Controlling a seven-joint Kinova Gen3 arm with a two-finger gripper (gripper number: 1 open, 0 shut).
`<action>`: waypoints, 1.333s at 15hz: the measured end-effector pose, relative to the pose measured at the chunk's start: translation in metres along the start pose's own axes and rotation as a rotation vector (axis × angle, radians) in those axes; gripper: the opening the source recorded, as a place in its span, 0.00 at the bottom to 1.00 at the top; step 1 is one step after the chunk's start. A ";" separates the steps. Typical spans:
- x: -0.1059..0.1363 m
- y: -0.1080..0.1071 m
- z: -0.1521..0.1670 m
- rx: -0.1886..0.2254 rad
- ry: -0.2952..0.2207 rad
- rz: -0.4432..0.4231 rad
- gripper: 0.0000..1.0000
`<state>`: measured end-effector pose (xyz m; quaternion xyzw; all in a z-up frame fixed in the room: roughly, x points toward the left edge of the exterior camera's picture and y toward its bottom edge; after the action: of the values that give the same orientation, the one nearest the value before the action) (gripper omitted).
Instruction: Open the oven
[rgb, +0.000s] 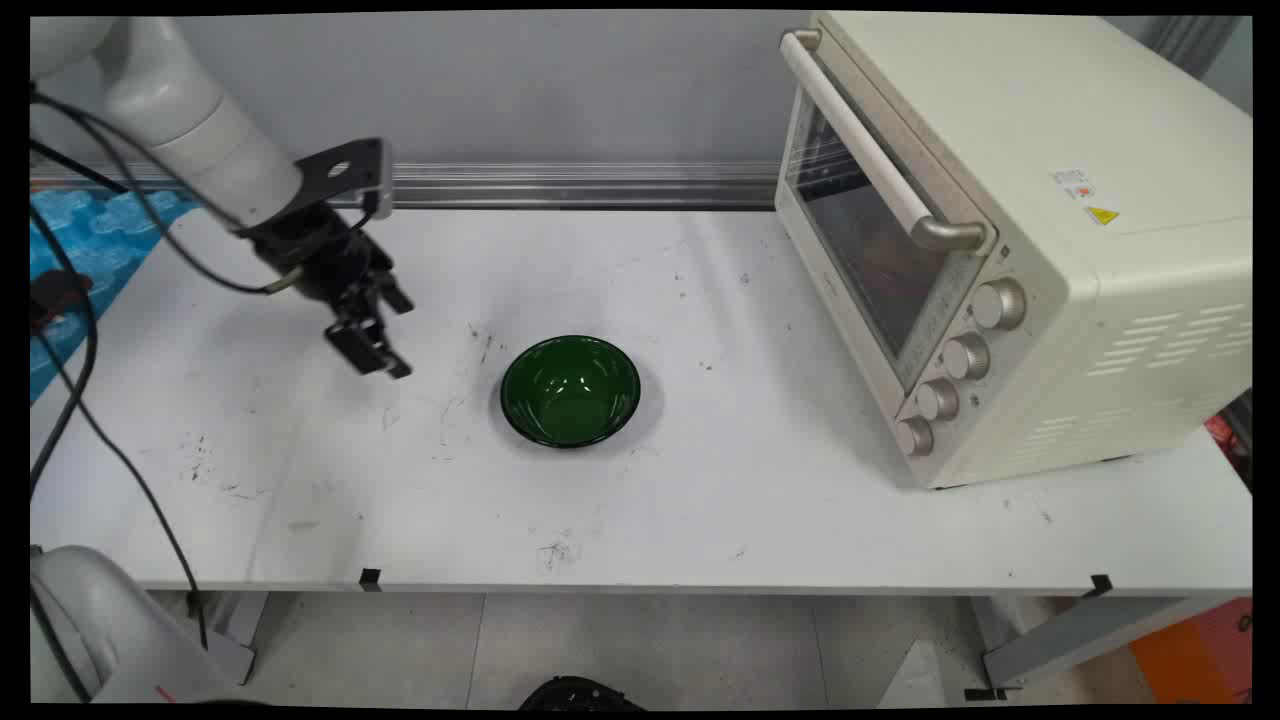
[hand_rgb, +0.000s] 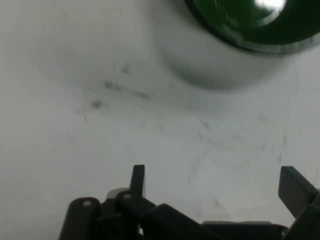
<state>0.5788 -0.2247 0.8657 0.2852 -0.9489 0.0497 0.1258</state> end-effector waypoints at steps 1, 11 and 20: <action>0.009 -0.003 0.000 0.000 0.016 -0.002 1.00; 0.136 -0.030 -0.013 0.025 0.161 0.044 1.00; 0.223 -0.051 -0.023 0.058 0.285 0.046 0.00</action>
<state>0.4323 -0.3813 0.9482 0.2567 -0.9259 0.1199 0.2498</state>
